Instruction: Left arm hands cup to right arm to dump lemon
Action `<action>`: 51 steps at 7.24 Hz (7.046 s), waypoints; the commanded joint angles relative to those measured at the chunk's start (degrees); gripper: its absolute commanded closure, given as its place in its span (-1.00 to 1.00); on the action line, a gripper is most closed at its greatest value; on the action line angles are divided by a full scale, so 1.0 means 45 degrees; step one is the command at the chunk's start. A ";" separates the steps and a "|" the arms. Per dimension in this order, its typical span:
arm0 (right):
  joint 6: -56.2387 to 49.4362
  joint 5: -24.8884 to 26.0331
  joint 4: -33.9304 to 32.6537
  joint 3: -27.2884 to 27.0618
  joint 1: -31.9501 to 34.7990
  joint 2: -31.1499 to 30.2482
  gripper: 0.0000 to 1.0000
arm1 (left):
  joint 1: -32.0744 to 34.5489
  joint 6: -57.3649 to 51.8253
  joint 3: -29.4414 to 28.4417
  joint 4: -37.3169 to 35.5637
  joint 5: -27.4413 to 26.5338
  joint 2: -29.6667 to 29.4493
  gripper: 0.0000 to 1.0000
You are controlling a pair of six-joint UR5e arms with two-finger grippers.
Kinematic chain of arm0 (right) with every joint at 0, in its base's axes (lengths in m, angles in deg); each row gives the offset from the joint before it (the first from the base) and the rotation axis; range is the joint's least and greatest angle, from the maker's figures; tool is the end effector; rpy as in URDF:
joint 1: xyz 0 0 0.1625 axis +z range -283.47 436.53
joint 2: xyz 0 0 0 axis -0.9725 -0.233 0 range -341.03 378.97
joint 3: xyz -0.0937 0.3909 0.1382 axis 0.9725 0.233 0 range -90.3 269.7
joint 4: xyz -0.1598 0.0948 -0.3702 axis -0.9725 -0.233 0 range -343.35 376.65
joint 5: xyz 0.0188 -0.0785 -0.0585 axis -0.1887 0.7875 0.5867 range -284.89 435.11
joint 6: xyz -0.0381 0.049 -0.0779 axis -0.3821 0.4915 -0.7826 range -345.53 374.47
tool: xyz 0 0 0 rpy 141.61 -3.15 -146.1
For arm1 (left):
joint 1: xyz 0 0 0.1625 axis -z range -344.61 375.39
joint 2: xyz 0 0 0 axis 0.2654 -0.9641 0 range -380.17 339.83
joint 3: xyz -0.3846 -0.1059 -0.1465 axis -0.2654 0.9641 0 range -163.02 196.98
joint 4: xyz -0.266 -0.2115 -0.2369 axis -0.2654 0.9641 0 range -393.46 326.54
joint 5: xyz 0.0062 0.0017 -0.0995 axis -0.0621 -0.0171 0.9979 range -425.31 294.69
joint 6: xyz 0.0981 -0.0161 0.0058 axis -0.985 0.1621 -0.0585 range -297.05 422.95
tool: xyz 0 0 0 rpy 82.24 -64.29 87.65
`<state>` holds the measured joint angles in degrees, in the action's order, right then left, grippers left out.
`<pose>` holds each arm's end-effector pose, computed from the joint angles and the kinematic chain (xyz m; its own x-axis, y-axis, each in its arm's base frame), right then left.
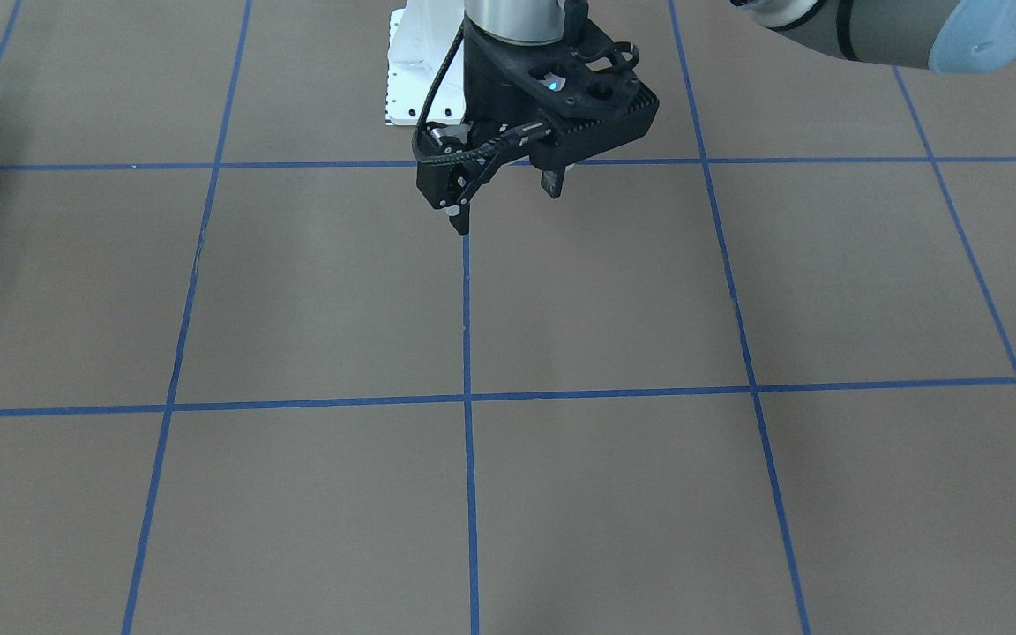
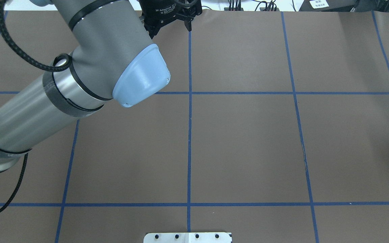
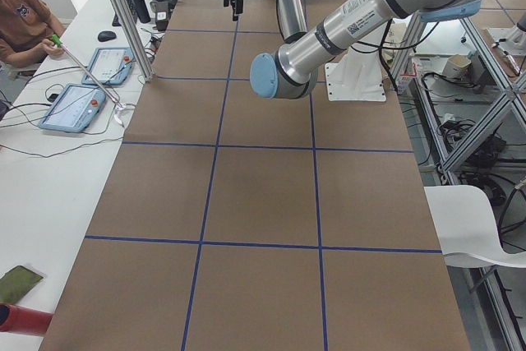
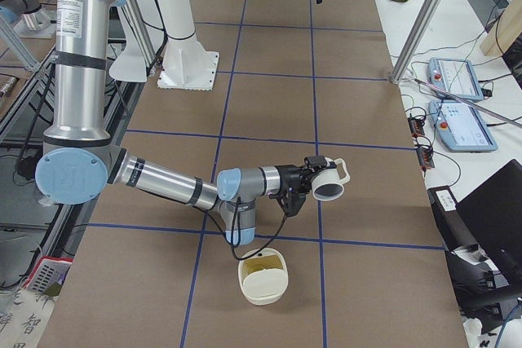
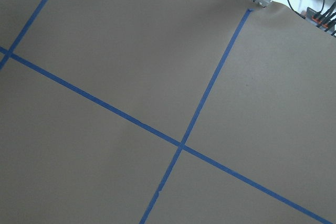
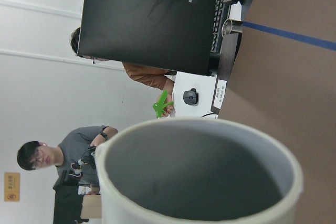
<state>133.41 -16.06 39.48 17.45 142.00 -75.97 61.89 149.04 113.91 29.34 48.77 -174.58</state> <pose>-0.0567 -0.4408 0.6374 -0.4368 0.2079 0.8752 -0.7882 0.3804 -0.4838 0.3759 -0.5307 -0.0298 0.5247 -0.4624 -0.7148 0.4318 0.8681 -0.2447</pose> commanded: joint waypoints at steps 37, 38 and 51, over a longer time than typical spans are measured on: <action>-1.3150 1.2741 -1.6324 -0.3828 -1.1404 0.8559 0.21 | -0.1563 -0.0361 -0.2829 0.1845 0.2052 0.0290 -0.04; -1.3149 1.2741 -1.6324 -0.3848 -1.1404 0.8597 0.21 | -0.1563 -0.0361 -0.2810 0.1845 0.2071 0.0270 0.02; -1.3208 1.2682 -1.5993 -0.4141 -1.1540 0.8422 -1.00 | -0.1544 -0.0341 -0.2751 0.1689 0.2091 0.0250 1.00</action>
<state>73.95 41.01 -32.94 -1.05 90.28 -37.82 54.91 147.47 101.49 36.91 58.11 -173.42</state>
